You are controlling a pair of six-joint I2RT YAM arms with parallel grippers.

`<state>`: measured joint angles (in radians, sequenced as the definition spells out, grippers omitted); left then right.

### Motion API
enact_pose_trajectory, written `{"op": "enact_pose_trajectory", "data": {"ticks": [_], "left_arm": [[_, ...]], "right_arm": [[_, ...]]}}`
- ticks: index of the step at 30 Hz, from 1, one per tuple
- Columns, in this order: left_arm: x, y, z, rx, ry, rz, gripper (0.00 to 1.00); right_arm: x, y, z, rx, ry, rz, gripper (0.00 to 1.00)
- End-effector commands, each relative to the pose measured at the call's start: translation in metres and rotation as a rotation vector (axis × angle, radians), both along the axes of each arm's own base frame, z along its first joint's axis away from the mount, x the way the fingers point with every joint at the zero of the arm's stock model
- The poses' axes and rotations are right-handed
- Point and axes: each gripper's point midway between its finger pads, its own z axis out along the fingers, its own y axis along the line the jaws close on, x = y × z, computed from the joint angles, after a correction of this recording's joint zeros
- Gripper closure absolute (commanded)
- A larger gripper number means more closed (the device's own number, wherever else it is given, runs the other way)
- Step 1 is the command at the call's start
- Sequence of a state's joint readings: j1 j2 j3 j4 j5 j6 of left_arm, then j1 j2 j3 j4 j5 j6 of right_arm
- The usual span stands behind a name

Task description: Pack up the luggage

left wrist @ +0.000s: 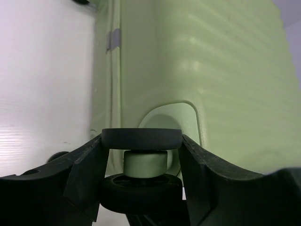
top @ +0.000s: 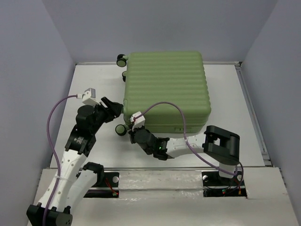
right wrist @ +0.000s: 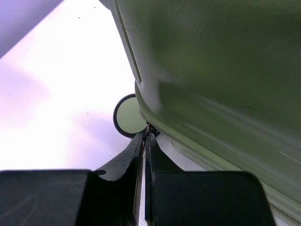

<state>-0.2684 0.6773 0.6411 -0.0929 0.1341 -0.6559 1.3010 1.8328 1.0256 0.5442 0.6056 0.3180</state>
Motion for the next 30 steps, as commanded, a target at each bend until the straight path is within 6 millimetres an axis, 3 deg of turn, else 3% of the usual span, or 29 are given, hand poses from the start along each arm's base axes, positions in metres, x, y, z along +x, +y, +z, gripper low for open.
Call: {"op": "enact_pose_trajectory", "data": {"ticks": [1,8,9,10,11,12,14,15,17,18,19,20,21,22,23,24,26,27,28,30], "left_arm": [[-0.029,-0.013,0.056,0.079,-0.108,-0.153,0.92],[-0.026,0.0,0.053,0.146,-0.109,-0.1,0.91],[-0.026,-0.002,0.054,0.142,-0.113,-0.105,0.92],[-0.025,-0.005,0.05,0.138,-0.104,-0.122,0.94],[-0.024,-0.006,0.048,0.136,-0.1,-0.126,0.94],[-0.023,-0.007,0.047,0.132,-0.102,-0.128,0.94],[-0.02,-0.013,0.04,0.122,-0.098,-0.151,0.94],[-0.021,-0.016,0.039,0.109,-0.097,-0.168,0.94],[-0.021,-0.022,0.026,0.09,-0.076,-0.195,0.94],[-0.022,-0.028,0.022,0.063,-0.073,-0.223,0.94],[-0.022,-0.03,0.026,0.057,-0.088,-0.234,0.94],[-0.024,-0.033,0.016,0.042,-0.066,-0.246,0.94],[-0.025,-0.036,0.011,0.031,-0.065,-0.262,0.94],[-0.026,-0.038,0.01,0.023,-0.067,-0.273,0.94],[-0.029,-0.042,0.005,0.005,-0.066,-0.29,0.94],[-0.03,-0.044,0.008,-0.006,-0.073,-0.302,0.94],[-0.034,-0.049,0.0,-0.02,-0.061,-0.322,0.94],[-0.039,-0.054,-0.002,-0.023,-0.058,-0.346,0.94],[-0.041,-0.055,-0.008,-0.02,-0.05,-0.349,0.94],[-0.045,-0.06,-0.009,-0.025,-0.059,-0.365,0.94]], "right_arm": [[-0.045,0.07,0.112,0.451,-0.122,0.285,0.93],[-0.043,0.083,0.093,0.468,-0.131,0.294,0.93],[-0.046,0.084,0.086,0.435,-0.125,0.316,0.89],[-0.049,0.08,0.09,0.426,-0.115,0.324,0.66],[-0.058,0.076,0.088,0.405,-0.102,0.338,0.52],[-0.06,0.068,0.074,0.339,-0.056,0.335,0.39],[-0.068,0.04,0.076,0.297,0.065,0.303,0.19],[-0.072,0.019,0.043,0.143,0.151,0.275,0.17],[-0.079,-0.011,0.036,0.065,0.233,0.239,0.15],[-0.084,-0.042,0.032,0.017,0.292,0.188,0.14],[-0.085,-0.059,0.033,0.015,0.313,0.157,0.14],[-0.086,-0.076,0.032,0.019,0.326,0.127,0.13],[-0.083,-0.114,0.032,0.029,0.345,0.049,0.13],[-0.083,-0.132,0.035,0.041,0.348,0.014,0.13],[-0.068,-0.169,0.046,0.087,0.333,-0.089,0.15],[-0.068,-0.182,0.052,0.106,0.326,-0.109,0.17],[-0.043,-0.223,0.065,0.152,0.3,-0.233,0.26],[-0.037,-0.247,0.08,0.182,0.271,-0.264,0.28],[-0.018,-0.274,0.086,0.205,0.251,-0.358,0.28],[-0.006,-0.296,0.096,0.21,0.221,-0.391,0.24]]}}
